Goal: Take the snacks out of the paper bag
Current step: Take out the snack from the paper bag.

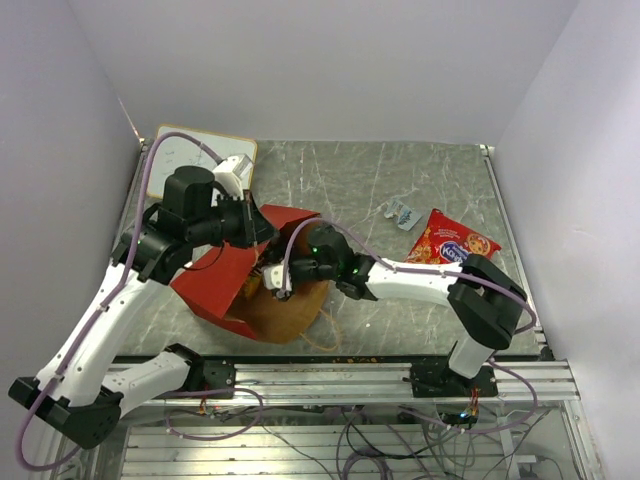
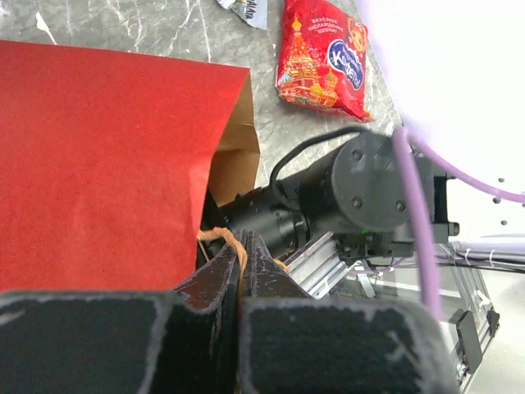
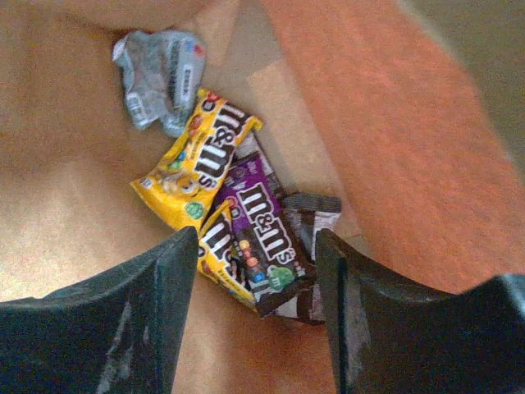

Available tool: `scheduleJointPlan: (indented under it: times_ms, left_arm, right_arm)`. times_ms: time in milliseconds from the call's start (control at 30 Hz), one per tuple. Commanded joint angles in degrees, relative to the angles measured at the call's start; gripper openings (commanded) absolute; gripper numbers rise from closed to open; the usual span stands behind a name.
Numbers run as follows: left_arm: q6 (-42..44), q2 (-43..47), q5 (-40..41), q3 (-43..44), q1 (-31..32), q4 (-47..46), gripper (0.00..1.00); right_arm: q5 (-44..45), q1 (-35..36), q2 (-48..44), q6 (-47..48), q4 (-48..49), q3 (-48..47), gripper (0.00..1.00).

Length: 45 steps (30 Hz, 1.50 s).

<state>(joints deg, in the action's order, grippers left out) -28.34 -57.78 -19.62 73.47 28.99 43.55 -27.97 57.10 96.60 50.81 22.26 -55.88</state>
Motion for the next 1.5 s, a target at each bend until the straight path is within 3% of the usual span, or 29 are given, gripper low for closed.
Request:
scheduleJointPlan:
  times_ms: [0,167,567,1000,1133,1467]
  left_arm:
    - [-0.1,-1.8,-0.5,3.0,0.3,-0.9,0.07]
    - [0.1,-2.2,-0.5,3.5,0.3,-0.5,0.07]
    - [0.4,-1.8,-1.0,3.8,0.3,-0.1,0.07]
    - [1.3,-3.3,-1.1,5.9,0.3,0.9,0.07]
    - [1.6,-3.0,-0.2,6.1,0.3,1.4,0.07]
    - [2.0,-3.3,3.6,6.7,0.3,3.7,0.07]
  right_arm:
    - [3.2,1.2,3.0,6.5,-3.5,-1.0,0.61]
    - [10.9,0.7,6.9,11.6,-3.0,-4.4,0.63]
    - [10.5,-0.1,17.4,21.2,-9.9,-14.6,0.61]
    - [11.3,-0.3,25.3,24.5,-16.5,-21.8,0.63]
    - [11.9,-0.4,27.2,22.8,-14.8,-23.1,0.6]
    - [14.5,-0.5,28.1,22.1,-13.8,-24.6,0.26]
